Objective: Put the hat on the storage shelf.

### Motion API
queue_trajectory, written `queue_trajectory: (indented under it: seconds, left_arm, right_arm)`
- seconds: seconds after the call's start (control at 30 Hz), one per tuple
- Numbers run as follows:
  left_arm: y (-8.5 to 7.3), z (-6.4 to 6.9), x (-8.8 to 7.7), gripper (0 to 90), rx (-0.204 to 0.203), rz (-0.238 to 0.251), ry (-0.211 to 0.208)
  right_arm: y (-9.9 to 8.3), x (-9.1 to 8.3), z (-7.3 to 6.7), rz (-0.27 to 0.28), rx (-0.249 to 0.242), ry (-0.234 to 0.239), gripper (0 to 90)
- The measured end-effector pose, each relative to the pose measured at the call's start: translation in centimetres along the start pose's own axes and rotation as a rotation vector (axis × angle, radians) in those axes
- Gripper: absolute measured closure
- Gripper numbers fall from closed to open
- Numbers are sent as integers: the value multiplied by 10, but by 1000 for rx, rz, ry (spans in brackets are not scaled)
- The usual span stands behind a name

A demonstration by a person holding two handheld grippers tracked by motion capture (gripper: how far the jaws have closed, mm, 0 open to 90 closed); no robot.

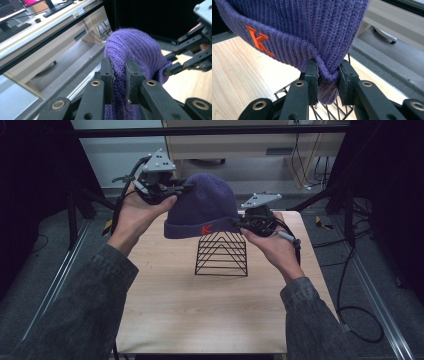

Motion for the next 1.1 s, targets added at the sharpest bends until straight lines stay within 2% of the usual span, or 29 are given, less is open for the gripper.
queue_trajectory:
  seconds: [0.13, 0.23, 0.53, 0.6, 0.97, 1.1]
  left_arm:
    - [-2, 3, 12, 786, 0, -8, -6]
    - [-4, 4, 22, 786, -16, -12, -14]
    - [-6, 13, 44, 784, -30, -21, -26]
    - [-7, 16, 47, 784, -23, -27, -29]
    - [-13, 21, 57, 779, -11, -47, -29]
    - [-20, 23, 62, 777, -30, -52, -36]
  right_arm:
    - [-10, -1, 9, -15, 7, -16, 723]
    - [-17, -3, 14, -23, 17, -17, 722]
    - [-30, -10, 23, -46, 25, -20, 723]
    - [-32, -12, 25, -51, 29, -19, 724]
    - [-45, -7, 24, -78, 48, -15, 723]
    - [-51, -5, 24, -100, 34, -21, 720]
Point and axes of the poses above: each handheld gripper's, and its own axes: x roughly forward along the jaws, y roughly out of its top, z roughly to its right, the point moved 8 cm from there along x, roughly forward along the jaws, and after that the axes turned 4 degrees about y, right-handed, at the moved point
